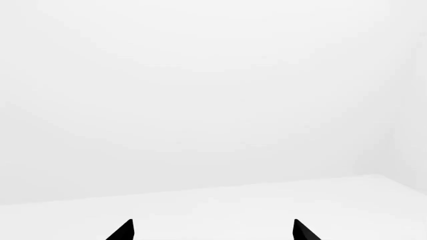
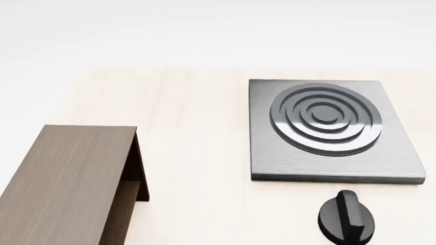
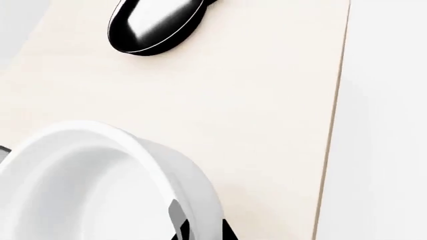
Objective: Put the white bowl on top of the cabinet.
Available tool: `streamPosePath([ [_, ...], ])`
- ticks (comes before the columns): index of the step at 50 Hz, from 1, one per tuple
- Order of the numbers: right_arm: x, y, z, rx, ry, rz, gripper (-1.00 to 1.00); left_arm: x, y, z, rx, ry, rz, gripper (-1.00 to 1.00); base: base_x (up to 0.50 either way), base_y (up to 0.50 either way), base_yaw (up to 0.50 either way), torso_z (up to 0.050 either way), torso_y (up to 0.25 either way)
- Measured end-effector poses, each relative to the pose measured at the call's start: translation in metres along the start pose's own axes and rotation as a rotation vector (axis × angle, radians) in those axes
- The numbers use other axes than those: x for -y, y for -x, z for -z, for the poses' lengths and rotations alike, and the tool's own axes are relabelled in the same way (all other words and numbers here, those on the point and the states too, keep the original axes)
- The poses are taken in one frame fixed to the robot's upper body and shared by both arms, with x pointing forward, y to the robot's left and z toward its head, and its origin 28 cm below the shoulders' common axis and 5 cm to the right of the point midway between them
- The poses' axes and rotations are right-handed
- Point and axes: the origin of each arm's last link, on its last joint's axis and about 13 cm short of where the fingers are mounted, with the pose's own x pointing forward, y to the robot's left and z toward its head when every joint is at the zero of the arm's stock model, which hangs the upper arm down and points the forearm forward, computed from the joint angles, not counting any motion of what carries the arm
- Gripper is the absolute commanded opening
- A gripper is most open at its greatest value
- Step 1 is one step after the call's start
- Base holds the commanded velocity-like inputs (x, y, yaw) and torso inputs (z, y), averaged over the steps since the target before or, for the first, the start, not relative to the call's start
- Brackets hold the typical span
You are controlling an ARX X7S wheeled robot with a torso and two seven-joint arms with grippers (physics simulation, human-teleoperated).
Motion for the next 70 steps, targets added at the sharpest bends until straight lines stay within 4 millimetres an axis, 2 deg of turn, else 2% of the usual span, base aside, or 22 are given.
streamPosePath([
  [35, -0.036, 0.026, -0.024, 0.069, 0.051, -0.074, -1.00, 0.000, 0.000, 0.001, -0.002, 0.000, 0.001, 1.00, 0.00, 0.00, 0.00, 0.000, 0.001],
  [70, -0.117, 0.046, -0.036, 0.099, 0.196, -0.197, -1.00, 0.001, 0.000, 0.001, -0.002, -0.002, 0.002, 1.00, 0.00, 0.00, 0.00, 0.000, 0.001],
])
